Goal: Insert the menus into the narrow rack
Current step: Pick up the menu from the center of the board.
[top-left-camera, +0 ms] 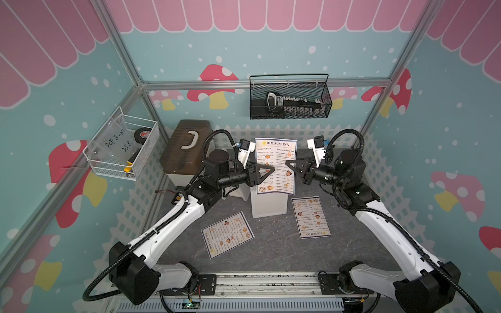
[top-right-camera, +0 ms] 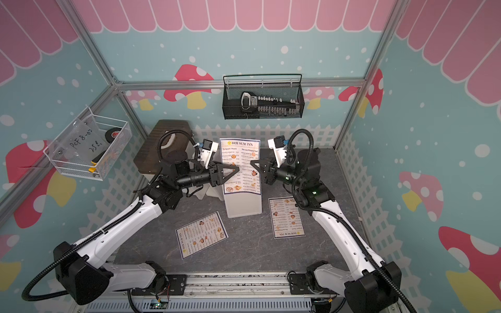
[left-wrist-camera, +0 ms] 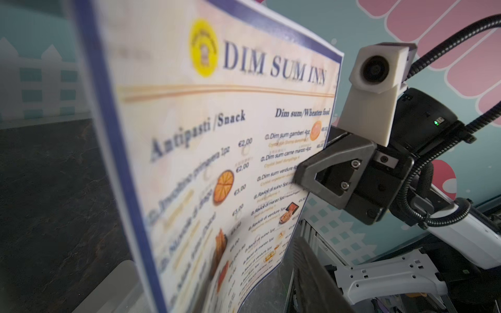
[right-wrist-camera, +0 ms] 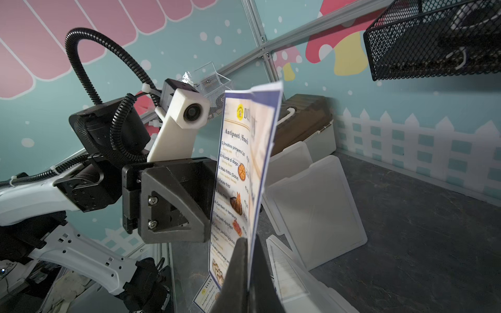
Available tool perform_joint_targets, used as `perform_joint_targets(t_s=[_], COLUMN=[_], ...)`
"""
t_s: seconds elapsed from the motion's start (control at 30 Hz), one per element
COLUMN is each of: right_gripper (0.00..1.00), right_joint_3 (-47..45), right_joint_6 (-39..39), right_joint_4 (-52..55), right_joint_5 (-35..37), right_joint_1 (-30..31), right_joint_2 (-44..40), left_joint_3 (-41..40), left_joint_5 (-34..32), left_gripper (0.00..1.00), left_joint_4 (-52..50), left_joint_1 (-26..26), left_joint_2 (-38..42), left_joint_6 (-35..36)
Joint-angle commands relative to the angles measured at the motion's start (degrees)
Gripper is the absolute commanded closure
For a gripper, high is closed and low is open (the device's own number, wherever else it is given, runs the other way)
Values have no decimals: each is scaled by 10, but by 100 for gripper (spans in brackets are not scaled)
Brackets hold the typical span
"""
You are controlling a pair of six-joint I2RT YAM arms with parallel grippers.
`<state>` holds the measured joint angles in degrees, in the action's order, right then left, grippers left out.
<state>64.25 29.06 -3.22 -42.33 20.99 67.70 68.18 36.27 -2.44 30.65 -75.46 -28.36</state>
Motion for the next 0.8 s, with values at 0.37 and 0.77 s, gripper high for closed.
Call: perform_joint_targets(t_s=[0.37, 0.77], right_gripper=[100, 100], right_joint_3=[84, 160], right_joint_6=[-143, -164], right_joint_4=[152, 172], right_joint_5=[59, 68], right_joint_1=[-3, -10], right_joint_2=[42, 117], left_joint_3=[-15, -20], left_joint_5=[45, 36], left_gripper=[50, 50], left_joint_4=[67, 147], left_joint_1=[-34, -56], left_joint_2=[-31, -63], left_joint_6=[-46, -71])
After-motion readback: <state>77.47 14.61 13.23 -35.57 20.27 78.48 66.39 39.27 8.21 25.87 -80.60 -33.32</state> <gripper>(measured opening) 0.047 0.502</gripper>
